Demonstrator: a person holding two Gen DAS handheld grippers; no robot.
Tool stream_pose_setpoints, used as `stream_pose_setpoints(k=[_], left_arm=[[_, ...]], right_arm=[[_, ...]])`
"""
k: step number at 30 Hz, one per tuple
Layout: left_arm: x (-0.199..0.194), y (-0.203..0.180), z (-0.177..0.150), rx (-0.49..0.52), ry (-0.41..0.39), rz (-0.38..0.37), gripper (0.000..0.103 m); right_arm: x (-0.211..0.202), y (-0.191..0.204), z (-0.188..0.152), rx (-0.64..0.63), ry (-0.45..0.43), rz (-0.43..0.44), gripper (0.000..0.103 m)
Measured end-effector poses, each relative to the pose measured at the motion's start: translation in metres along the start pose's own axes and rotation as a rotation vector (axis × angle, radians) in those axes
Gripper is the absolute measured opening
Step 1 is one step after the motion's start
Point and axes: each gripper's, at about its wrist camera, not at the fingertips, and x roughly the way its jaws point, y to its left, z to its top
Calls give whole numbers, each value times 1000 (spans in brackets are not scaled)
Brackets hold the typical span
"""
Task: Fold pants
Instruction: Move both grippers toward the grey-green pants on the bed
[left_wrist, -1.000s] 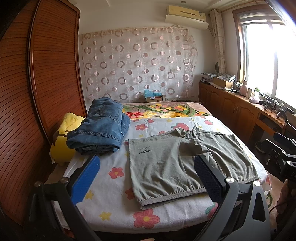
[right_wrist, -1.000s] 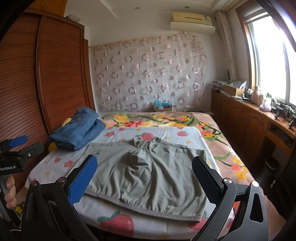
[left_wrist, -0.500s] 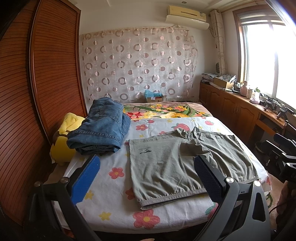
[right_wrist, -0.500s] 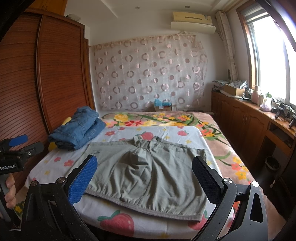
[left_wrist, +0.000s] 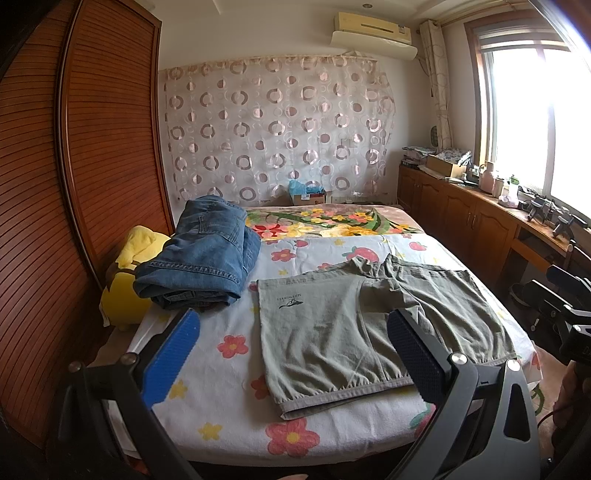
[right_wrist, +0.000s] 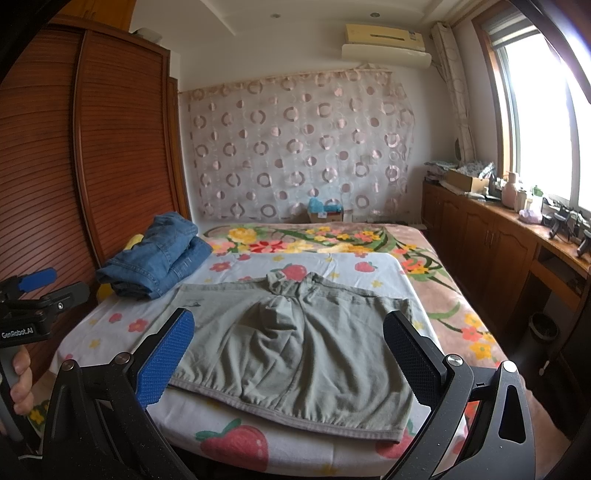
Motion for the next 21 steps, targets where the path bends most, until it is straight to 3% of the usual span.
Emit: stream_pose_setpoints(k=[10,21], left_arm=[[-5,9,7,1,28,-20,102],[36,15,-24,-6,132,-94,102]], right_arm=[[1,-3,-3,-1,11,-6,103],[22,-27,-24,-2,76,-31,103]])
